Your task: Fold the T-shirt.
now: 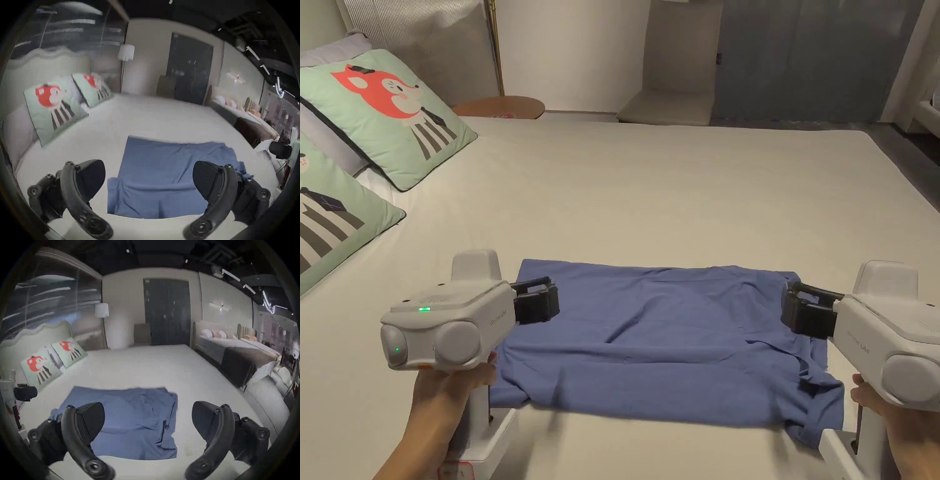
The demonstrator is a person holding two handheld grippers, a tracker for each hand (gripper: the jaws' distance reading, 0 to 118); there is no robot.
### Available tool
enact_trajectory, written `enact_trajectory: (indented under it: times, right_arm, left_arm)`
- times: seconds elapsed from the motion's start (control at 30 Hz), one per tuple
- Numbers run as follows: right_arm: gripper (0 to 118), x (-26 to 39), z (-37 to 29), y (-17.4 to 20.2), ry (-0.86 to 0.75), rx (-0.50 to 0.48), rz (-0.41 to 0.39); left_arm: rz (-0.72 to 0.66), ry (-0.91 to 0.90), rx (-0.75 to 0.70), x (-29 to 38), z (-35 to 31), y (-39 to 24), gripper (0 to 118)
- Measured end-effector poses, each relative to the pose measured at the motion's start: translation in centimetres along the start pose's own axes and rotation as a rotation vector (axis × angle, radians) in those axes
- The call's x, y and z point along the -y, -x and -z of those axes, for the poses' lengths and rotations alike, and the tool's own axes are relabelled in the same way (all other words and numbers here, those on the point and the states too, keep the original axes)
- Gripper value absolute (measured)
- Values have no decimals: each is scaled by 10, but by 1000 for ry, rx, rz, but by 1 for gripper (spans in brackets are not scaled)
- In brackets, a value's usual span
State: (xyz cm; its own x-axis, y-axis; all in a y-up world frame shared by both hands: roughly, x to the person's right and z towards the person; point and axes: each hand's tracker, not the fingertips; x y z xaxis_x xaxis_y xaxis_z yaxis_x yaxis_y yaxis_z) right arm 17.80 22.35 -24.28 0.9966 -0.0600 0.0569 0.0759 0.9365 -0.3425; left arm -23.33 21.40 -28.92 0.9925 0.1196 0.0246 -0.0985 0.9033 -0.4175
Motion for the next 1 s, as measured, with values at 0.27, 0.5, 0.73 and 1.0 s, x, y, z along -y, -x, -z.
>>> enact_trajectory:
  times: [0.27,0.5,0.73,1.0]
  right_arm:
    - [110,-1,-73,31,-240,77,-68]
    - [3,6,-86,43,-294,67,-99]
    - [0,4,-83,40,-295,44,-84]
    - [0,6,-70,35,-273,47,-84]
  left_arm:
    - [91,-357,-80,6,-71,-35,108]
    - [93,-373,-16,9,-81,-41,0]
    - [78,-273,28,7,-72,-36,0]
    - [91,-20,4,19,-37,-1,0]
